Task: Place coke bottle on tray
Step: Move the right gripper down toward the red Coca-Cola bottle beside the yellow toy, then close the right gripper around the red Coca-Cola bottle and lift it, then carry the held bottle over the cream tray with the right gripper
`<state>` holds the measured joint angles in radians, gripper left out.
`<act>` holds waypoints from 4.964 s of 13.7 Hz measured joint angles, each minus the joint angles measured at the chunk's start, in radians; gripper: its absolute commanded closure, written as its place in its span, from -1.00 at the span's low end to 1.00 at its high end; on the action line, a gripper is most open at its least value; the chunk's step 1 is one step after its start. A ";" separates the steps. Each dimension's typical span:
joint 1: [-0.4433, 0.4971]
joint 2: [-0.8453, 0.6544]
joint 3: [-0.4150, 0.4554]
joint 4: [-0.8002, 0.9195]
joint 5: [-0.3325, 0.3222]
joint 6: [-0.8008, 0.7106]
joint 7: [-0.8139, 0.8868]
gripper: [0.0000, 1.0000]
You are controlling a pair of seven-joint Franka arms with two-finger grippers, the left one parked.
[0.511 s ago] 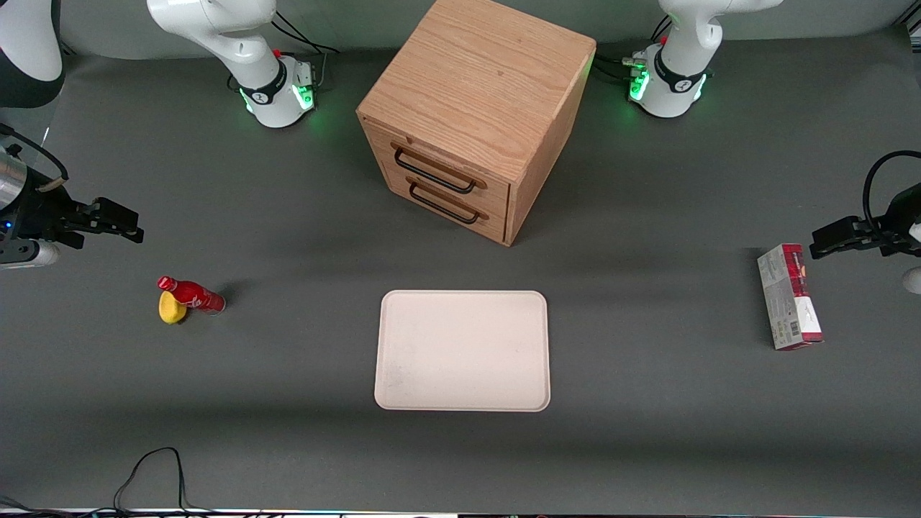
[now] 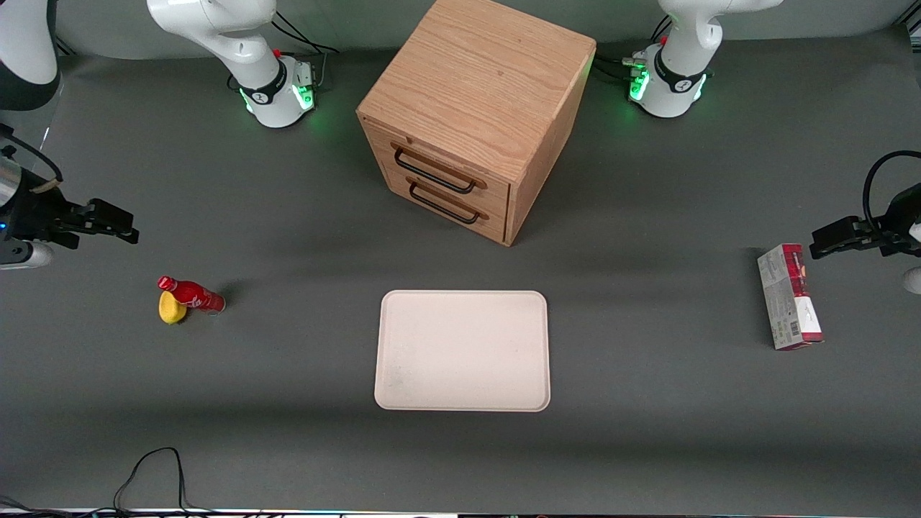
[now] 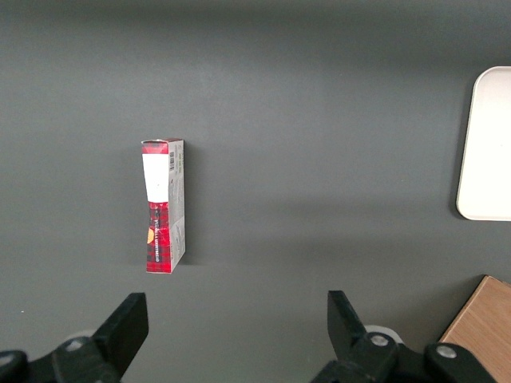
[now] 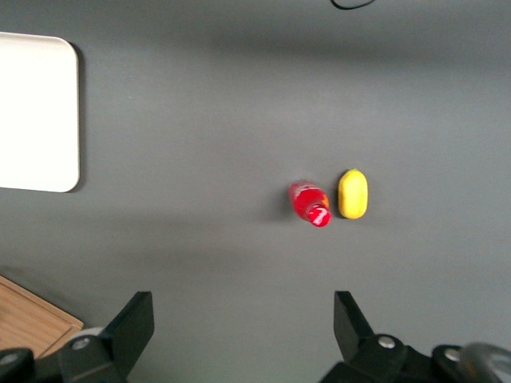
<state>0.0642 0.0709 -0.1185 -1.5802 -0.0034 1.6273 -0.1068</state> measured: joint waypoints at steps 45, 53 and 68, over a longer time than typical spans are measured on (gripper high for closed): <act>0.000 0.149 -0.108 -0.500 0.003 0.640 -0.197 0.77; 0.001 0.117 -0.108 -0.225 0.003 0.270 -0.199 0.79; 0.157 0.208 0.037 0.420 0.033 -0.209 -0.044 0.84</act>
<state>0.2209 0.2787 -0.0812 -1.1606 0.0295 1.4186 -0.1512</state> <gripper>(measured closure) 0.687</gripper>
